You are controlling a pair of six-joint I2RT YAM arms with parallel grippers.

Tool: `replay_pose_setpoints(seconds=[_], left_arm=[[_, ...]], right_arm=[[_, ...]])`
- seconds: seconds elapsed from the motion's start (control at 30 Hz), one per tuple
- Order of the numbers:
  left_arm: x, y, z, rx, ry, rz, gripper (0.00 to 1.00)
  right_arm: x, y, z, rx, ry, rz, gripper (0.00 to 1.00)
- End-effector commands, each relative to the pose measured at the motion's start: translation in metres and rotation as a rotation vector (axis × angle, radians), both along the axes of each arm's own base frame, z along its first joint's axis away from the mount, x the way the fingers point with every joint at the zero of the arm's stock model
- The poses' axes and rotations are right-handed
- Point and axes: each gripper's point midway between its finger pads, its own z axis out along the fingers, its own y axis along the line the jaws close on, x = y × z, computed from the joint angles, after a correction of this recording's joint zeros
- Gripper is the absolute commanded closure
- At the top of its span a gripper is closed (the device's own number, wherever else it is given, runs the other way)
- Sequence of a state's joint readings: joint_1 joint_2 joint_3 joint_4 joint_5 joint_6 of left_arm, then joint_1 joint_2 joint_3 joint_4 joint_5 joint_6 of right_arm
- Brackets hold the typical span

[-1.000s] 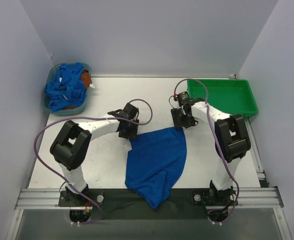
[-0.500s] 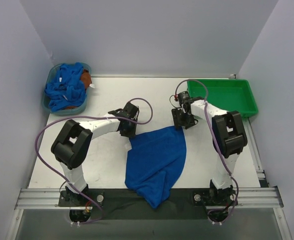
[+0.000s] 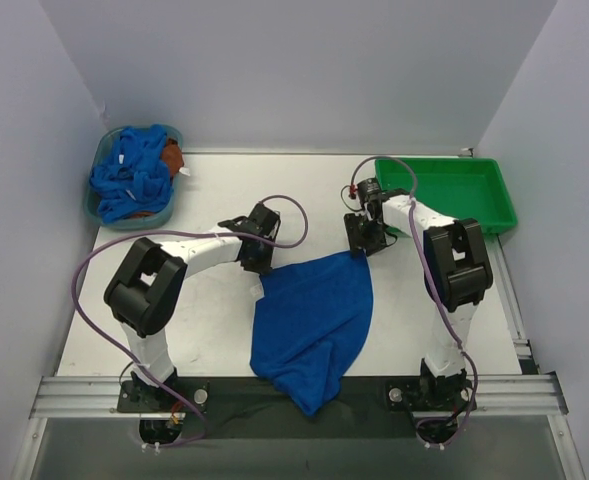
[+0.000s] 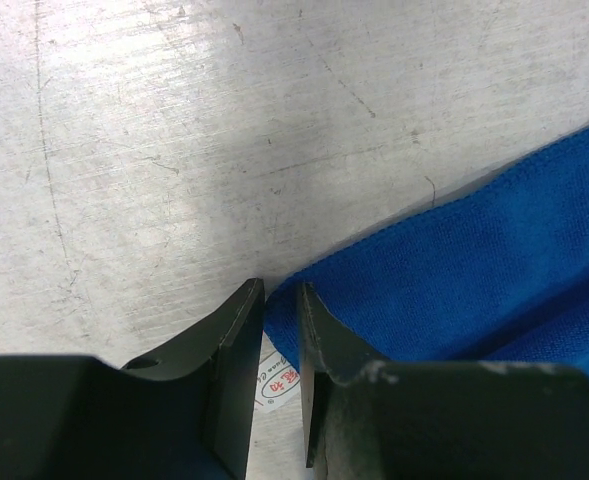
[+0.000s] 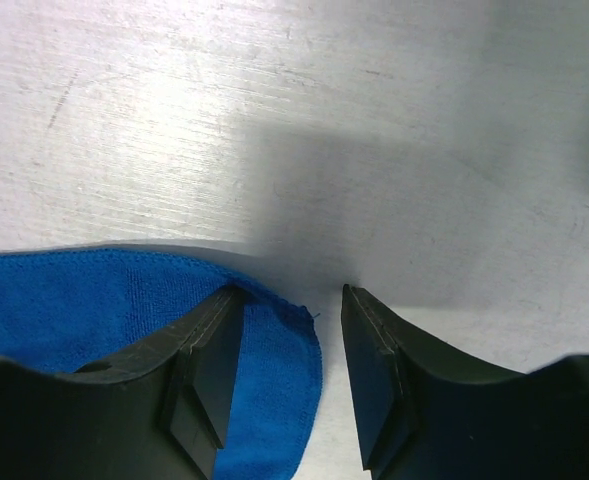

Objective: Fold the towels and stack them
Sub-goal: Flatten out the crumpled towel

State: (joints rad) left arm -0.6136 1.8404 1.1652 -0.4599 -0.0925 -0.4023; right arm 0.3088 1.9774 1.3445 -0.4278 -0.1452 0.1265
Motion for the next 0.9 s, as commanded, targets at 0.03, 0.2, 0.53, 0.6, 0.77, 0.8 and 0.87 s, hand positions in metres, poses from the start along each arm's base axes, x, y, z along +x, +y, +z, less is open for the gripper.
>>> replay_pose_setpoints(seconds=[0.03, 0.2, 0.53, 0.6, 0.77, 0.8, 0.87], left_arm=[[-0.013, 0.015, -0.027, 0.085, 0.073, -0.012, 0.7], [-0.015, 0.017, -0.026, 0.09, 0.078, -0.012, 0.67], [-0.03, 0.021, -0.027, 0.068, 0.098, 0.087, 0.42], [-0.035, 0.024, -0.03, 0.09, 0.098, 0.095, 0.43], [-0.049, 0.022, -0.036, 0.145, 0.102, 0.083, 0.46], [-0.053, 0.024, -0.039, 0.158, 0.111, 0.083, 0.46], [-0.058, 0.026, -0.041, 0.177, 0.119, 0.091, 0.46]], right_arm=[[-0.007, 0.014, -0.006, 0.059, 0.055, 0.024, 0.56], [-0.009, 0.014, -0.009, 0.065, 0.069, 0.02, 0.58], [-0.017, 0.012, -0.015, 0.061, 0.097, 0.013, 0.66], [-0.016, 0.012, -0.015, 0.064, 0.095, 0.01, 0.66], [-0.017, 0.012, -0.013, 0.067, 0.092, 0.004, 0.68], [-0.018, 0.012, -0.013, 0.066, 0.094, 0.006, 0.68], [-0.019, 0.012, -0.014, 0.065, 0.098, 0.003, 0.69]])
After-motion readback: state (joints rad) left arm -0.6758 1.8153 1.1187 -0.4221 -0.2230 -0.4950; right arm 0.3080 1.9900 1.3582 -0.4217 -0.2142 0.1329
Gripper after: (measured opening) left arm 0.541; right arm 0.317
